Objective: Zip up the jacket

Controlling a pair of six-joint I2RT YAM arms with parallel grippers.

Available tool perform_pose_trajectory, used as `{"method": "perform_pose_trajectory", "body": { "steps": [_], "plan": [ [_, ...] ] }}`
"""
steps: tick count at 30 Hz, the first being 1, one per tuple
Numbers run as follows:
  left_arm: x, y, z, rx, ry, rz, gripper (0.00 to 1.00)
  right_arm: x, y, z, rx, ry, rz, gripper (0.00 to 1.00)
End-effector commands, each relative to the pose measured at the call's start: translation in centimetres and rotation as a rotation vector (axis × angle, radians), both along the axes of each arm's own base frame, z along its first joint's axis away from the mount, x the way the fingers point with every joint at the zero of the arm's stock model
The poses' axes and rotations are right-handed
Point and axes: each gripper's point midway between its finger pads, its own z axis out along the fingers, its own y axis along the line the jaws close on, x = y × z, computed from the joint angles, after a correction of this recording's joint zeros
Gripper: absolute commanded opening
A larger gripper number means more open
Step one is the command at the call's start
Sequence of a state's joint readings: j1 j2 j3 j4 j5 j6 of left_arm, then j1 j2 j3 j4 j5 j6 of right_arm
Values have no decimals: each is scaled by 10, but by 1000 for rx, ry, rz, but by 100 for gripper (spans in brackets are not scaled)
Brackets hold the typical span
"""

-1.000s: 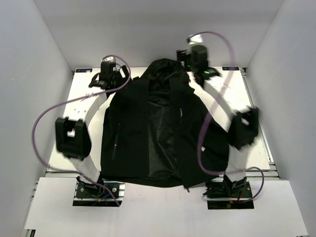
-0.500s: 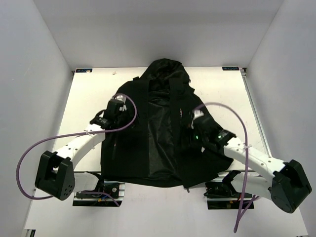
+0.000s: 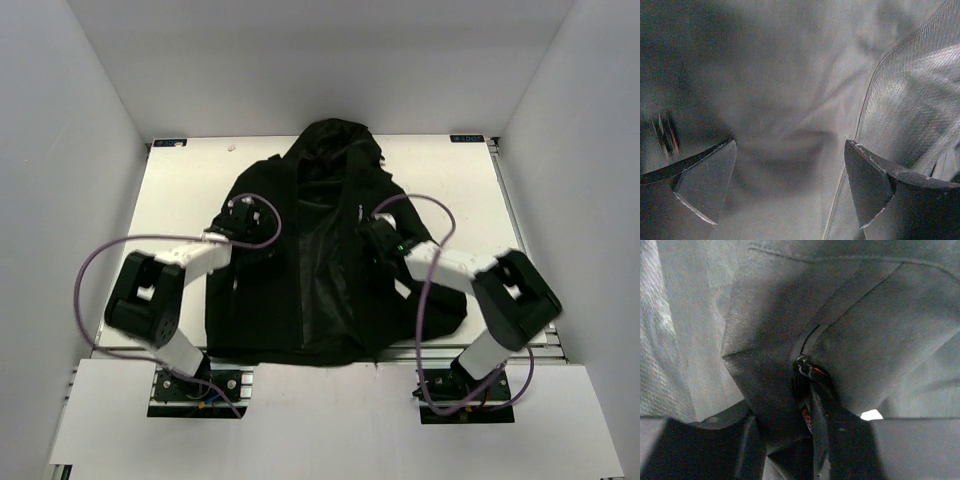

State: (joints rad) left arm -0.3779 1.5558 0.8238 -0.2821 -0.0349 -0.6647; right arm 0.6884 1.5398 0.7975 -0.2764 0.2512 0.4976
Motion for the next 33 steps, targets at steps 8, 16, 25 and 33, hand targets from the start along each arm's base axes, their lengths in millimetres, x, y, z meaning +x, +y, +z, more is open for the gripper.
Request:
{"method": "perform_pose_trajectory", "body": {
  "steps": [8, 16, 25, 33],
  "plan": [
    [133, 37, -10, 74, -78, 90, 98, 190, 31, 46, 185, -248, -14, 49],
    [149, 35, 62, 61, -157, 89, 98, 139, 34, 122, 110, -350, 200, 88],
    [60, 37, 130, -78, -240, 106, 98, 3, 31, 90, -18, -203, 366, 89],
    [-3, 36, 117, -154, -201, 81, 98, -34, 30, 41, -106, -83, 328, 79]
  ]
}}
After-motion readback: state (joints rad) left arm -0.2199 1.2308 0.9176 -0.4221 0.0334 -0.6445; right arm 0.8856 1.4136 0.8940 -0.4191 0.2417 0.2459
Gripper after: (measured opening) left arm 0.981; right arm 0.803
